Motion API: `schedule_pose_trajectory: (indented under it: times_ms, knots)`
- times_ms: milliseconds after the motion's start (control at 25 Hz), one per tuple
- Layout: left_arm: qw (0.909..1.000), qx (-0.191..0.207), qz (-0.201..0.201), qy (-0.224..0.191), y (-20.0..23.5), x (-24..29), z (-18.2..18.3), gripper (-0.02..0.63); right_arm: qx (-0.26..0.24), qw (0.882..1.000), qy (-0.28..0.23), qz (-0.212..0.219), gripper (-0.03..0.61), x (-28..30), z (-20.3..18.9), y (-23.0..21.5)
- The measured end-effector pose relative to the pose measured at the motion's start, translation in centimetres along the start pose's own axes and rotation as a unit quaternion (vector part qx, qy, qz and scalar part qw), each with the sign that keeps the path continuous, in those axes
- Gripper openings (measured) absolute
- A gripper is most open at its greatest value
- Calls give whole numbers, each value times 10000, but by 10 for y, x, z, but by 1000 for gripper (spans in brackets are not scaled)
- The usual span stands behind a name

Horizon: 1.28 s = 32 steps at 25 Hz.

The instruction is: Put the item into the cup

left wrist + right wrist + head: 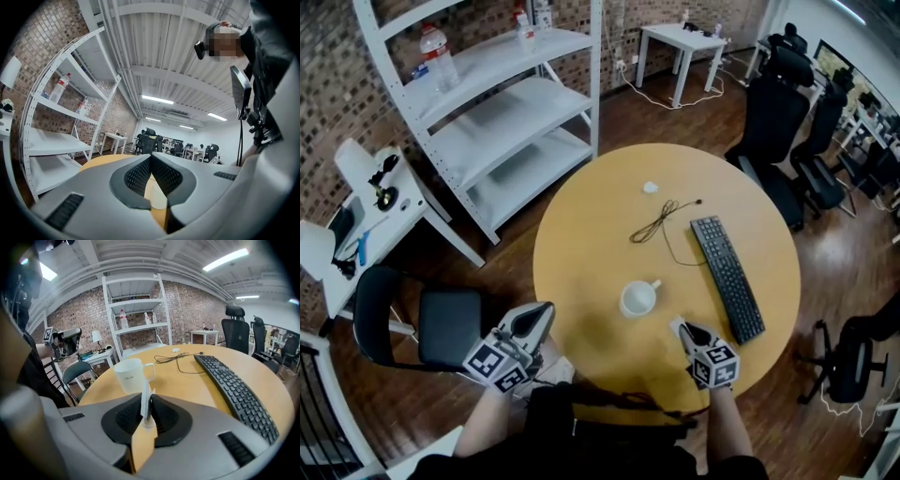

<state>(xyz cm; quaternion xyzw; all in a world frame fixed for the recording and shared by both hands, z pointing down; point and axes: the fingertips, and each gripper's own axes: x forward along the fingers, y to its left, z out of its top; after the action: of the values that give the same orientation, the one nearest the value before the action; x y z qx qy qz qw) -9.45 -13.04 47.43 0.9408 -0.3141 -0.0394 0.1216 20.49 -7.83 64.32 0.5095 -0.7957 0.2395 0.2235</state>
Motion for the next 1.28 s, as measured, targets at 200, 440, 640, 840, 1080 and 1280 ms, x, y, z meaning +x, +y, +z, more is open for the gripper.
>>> schedule_pose_trajectory:
  times_ms: [200,440,640,840,1080,1280]
  knots:
    - [9999,13,-93,-86,3,2,4,-5,-344,9977,-576,-6,23,-14,56,15]
    - [9997,27,-19,-230,15,-4,13,-5,-727,9922,-983,252,23,-4,116,45]
    - [9992,48,242,-326,29,-25,19,-5,-945,9898,-970,447,23,18,135,61]
    - [9975,-5,616,-333,47,-53,17,-5,-1190,9896,-693,405,28,42,129,66]
    - [9951,-107,933,-311,63,-76,9,-5,-744,9939,-677,454,66,57,121,61]
    - [9957,-147,859,-315,65,-73,8,-5,-506,9930,-978,428,66,44,133,60]
